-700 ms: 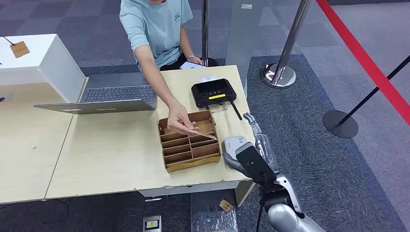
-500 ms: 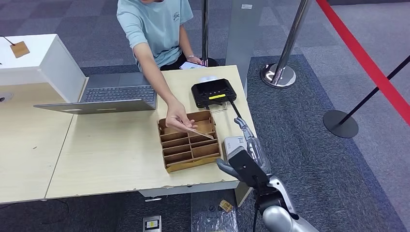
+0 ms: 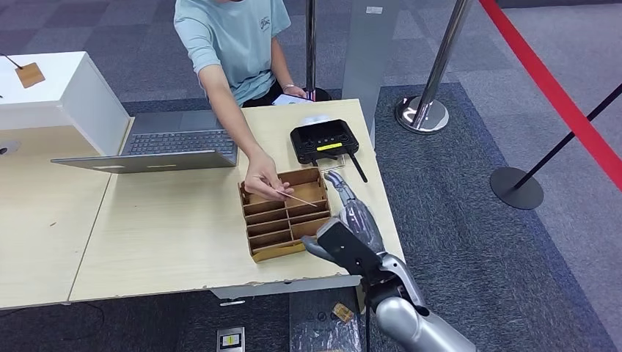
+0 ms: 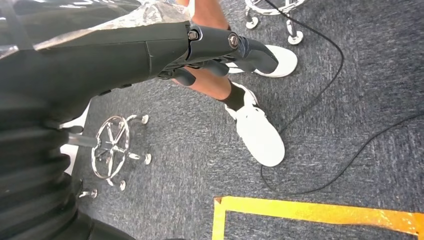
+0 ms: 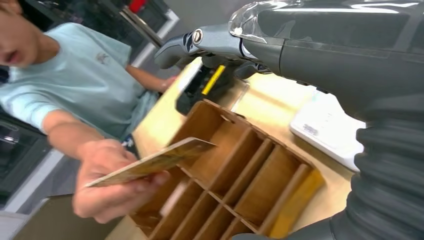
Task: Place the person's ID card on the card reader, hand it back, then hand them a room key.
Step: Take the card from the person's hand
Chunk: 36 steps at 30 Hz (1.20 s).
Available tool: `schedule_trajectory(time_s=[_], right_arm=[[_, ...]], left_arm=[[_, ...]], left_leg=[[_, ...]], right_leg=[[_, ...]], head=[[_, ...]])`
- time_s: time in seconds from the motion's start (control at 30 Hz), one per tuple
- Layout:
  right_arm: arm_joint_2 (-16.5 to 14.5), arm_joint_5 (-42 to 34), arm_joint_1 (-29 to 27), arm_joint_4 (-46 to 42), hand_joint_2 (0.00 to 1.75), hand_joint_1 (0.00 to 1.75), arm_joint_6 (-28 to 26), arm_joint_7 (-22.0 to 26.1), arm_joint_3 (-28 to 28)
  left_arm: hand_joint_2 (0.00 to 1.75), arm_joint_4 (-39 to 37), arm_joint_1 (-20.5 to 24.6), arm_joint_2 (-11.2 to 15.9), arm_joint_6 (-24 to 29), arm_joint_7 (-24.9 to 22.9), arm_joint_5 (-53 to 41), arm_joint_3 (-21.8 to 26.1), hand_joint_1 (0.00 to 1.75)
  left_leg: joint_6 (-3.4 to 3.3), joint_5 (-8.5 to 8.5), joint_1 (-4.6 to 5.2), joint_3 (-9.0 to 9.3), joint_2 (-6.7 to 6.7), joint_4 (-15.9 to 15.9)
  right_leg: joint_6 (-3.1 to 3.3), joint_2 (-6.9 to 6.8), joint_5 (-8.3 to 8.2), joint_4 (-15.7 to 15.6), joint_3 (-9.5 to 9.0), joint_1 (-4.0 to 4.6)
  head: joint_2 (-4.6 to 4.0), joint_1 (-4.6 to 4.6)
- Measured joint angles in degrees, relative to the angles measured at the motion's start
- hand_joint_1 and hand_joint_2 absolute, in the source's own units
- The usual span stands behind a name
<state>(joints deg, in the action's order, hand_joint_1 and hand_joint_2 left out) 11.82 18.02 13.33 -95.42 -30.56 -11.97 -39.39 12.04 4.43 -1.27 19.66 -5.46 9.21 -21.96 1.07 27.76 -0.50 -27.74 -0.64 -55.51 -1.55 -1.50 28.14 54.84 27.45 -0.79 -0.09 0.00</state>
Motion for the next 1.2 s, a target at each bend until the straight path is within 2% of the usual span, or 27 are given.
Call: schedule_trajectory(time_s=[0.13, 0.37, 0.77, 0.8, 0.9, 0.93, 1.2], right_arm=[[-0.73, 1.67, 3.99, 1.73, 1.75, 0.00, 0.72, 0.17, -0.07], [-1.25, 10.91, 9.65, 3.97, 1.75, 0.00, 1.25, -1.17, -0.28], [-3.51, 12.21, 11.39, 7.30, 1.75, 0.00, 3.26, -0.89, -1.40], [-3.80, 12.04, 11.37, 7.58, 1.75, 0.24, 3.51, -0.71, -1.56], [-4.63, 11.82, 11.18, 8.33, 1.75, 1.55, 4.61, -0.17, -2.36], [-4.88, 11.85, 11.10, 8.55, 1.75, 1.75, 4.88, -0.06, -2.69], [-6.03, 11.92, 10.35, 9.39, 1.75, 1.75, 4.94, 1.49, -4.26]], left_arm=[[1.75, 0.00, 0.01, 0.11, -0.34, 0.35, -0.30, -0.78, 0.00], [1.75, 0.00, 0.00, 0.40, -0.56, 0.61, -0.30, -1.87, 0.00], [1.75, 0.00, 0.00, 0.49, -1.03, 0.33, -0.15, -3.17, 0.00], [1.75, 0.00, 0.00, 0.50, -1.02, 0.28, -0.13, -3.30, 0.00], [1.75, 0.00, 0.01, 0.55, -1.02, 0.15, -0.10, -3.74, 0.00], [1.75, 0.00, 0.00, 0.57, -1.02, 0.15, -0.10, -3.84, 0.00], [1.75, 0.00, -0.01, 0.69, -0.99, 0.36, -0.02, -3.95, 0.00]], left_leg=[[0.01, -0.01, 0.00, 0.00, 0.00, 0.00], [0.01, -0.02, 0.00, 0.00, 0.00, 0.00], [0.02, -0.02, -0.01, -0.01, 0.01, 0.00], [0.02, -0.02, -0.01, -0.01, 0.01, 0.00], [0.02, -0.02, -0.01, -0.01, 0.01, 0.00], [0.02, -0.02, -0.02, -0.01, 0.01, 0.00], [0.02, -0.02, -0.02, -0.01, 0.00, 0.00]], right_leg=[[0.00, 0.00, 0.00, 0.00, 0.00, 0.00], [0.00, 0.00, 0.00, 0.01, 0.00, 0.00], [0.00, 0.00, 0.00, 0.01, 0.01, 0.01], [0.00, 0.00, 0.00, 0.01, 0.01, 0.01], [0.00, 0.00, 0.00, 0.01, 0.01, 0.01], [0.00, 0.00, 0.00, 0.01, 0.02, 0.01], [0.00, 0.00, 0.00, 0.01, 0.02, 0.02]], head=[[0.00, 0.00], [0.00, 0.01], [0.00, 0.00], [0.00, 0.00], [0.00, 0.00], [0.00, 0.00], [0.00, 0.00]])
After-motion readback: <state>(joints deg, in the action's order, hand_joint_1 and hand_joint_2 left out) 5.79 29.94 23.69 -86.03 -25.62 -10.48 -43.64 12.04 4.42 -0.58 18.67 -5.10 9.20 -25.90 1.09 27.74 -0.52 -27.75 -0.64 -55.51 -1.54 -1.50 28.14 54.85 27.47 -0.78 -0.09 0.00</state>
